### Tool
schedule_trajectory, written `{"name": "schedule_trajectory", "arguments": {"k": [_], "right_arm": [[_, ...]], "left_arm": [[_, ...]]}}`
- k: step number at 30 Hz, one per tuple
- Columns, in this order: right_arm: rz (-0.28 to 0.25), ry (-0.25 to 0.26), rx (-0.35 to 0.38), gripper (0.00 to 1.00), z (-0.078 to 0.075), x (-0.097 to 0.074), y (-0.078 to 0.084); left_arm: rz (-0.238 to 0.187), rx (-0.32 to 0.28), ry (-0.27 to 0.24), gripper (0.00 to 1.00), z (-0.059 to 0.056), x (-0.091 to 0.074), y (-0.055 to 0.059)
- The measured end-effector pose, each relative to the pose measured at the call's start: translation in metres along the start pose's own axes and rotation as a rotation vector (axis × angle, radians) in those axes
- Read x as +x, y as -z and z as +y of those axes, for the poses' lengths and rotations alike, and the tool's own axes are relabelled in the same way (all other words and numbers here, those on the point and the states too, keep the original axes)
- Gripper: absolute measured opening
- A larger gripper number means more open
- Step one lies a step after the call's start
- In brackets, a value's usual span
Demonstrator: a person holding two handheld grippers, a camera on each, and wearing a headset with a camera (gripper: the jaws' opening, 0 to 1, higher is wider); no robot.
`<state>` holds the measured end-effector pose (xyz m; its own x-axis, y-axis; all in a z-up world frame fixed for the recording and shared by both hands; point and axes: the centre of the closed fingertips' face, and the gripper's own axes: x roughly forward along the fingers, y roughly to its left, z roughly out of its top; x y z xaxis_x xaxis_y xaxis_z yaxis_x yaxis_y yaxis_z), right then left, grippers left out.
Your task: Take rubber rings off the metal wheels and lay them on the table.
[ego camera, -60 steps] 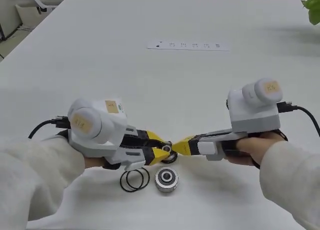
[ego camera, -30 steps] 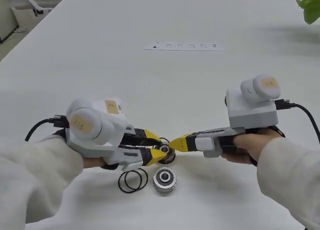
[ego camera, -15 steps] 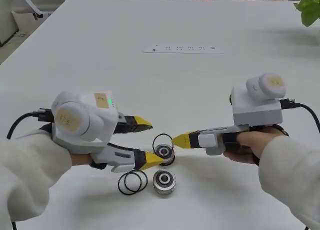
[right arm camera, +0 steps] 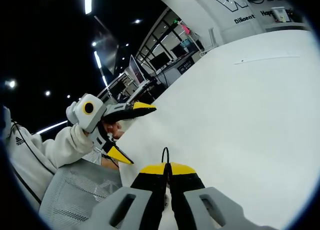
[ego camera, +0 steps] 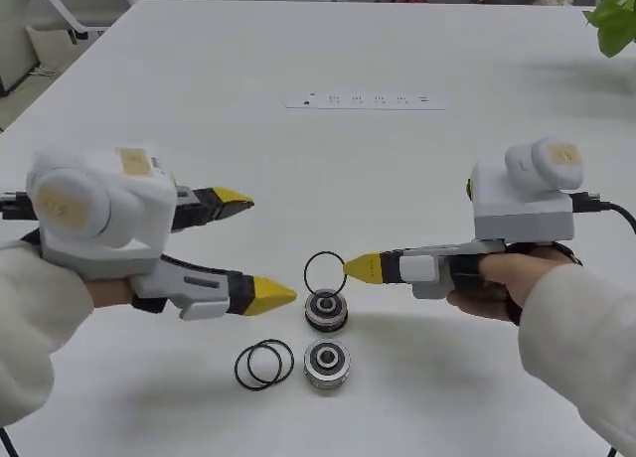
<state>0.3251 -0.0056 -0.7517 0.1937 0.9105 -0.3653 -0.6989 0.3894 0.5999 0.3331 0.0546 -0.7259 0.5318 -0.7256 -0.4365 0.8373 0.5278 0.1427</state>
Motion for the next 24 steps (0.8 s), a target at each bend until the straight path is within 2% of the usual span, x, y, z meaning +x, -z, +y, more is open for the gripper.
{"name": "schedule_trajectory", "arguments": {"k": [5,10,22,24], "right_arm": [[-0.001,-0.012,-0.008,0.0,0.005,0.001,-0.001],[-0.003,-0.026,-0.012,0.0,0.009,0.003,-0.003],[0.002,-0.055,-0.021,0.0,0.022,0.007,-0.003],[0.005,-0.062,-0.021,0.0,0.024,0.008,-0.002]], "left_arm": [[0.0,-0.015,-0.031,0.76,0.006,-0.01,0.002],[-0.005,-0.037,-0.039,0.79,0.005,-0.017,0.003],[0.009,-0.064,-0.011,0.81,-0.013,-0.03,0.013],[0.018,-0.062,-0.005,0.81,-0.019,-0.033,0.018]]}}
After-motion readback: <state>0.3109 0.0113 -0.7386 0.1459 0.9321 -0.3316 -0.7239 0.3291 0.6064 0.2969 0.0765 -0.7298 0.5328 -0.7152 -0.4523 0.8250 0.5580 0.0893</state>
